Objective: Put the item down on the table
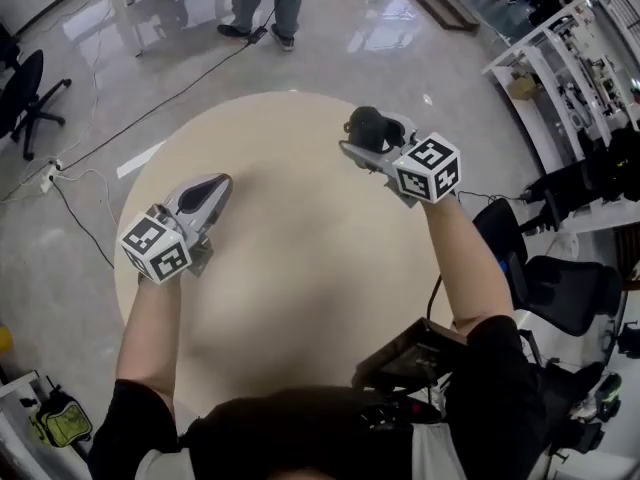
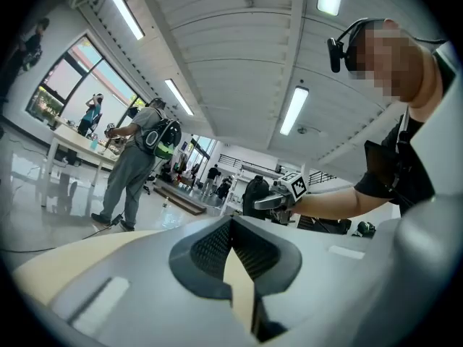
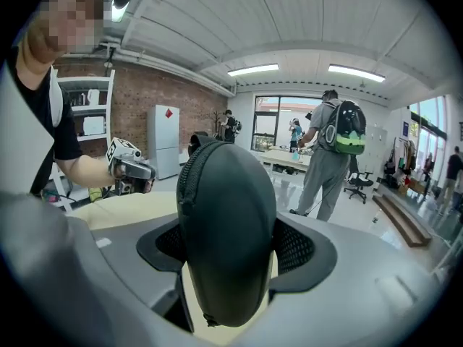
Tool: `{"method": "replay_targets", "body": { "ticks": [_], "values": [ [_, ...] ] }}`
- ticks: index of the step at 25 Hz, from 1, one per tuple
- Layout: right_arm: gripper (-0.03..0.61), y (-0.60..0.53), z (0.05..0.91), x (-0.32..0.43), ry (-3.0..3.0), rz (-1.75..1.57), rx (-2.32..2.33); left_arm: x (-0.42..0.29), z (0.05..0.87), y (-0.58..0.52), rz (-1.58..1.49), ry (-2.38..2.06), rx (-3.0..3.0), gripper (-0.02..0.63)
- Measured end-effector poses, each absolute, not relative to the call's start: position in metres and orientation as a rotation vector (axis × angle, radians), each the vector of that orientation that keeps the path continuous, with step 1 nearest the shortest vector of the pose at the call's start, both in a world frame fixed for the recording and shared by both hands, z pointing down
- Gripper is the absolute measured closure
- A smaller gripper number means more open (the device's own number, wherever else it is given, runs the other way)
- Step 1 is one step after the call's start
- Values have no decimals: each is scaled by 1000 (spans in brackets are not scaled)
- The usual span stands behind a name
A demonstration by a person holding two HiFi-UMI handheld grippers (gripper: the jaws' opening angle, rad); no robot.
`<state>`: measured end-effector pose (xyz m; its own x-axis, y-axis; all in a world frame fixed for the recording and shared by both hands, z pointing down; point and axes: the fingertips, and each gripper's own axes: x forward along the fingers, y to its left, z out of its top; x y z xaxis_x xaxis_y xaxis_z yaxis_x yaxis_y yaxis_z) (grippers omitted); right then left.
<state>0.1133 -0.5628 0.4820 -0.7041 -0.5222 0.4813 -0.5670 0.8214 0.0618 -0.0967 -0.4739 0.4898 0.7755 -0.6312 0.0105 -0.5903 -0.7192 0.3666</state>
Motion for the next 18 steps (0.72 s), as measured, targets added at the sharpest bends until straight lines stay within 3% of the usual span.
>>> {"method": "replay_targets", "body": {
  "ticks": [18],
  "values": [
    [241, -707, 652, -69, -2240, -134, 494, -166, 594, -518, -224, -1024, 2549, 620]
  ]
}}
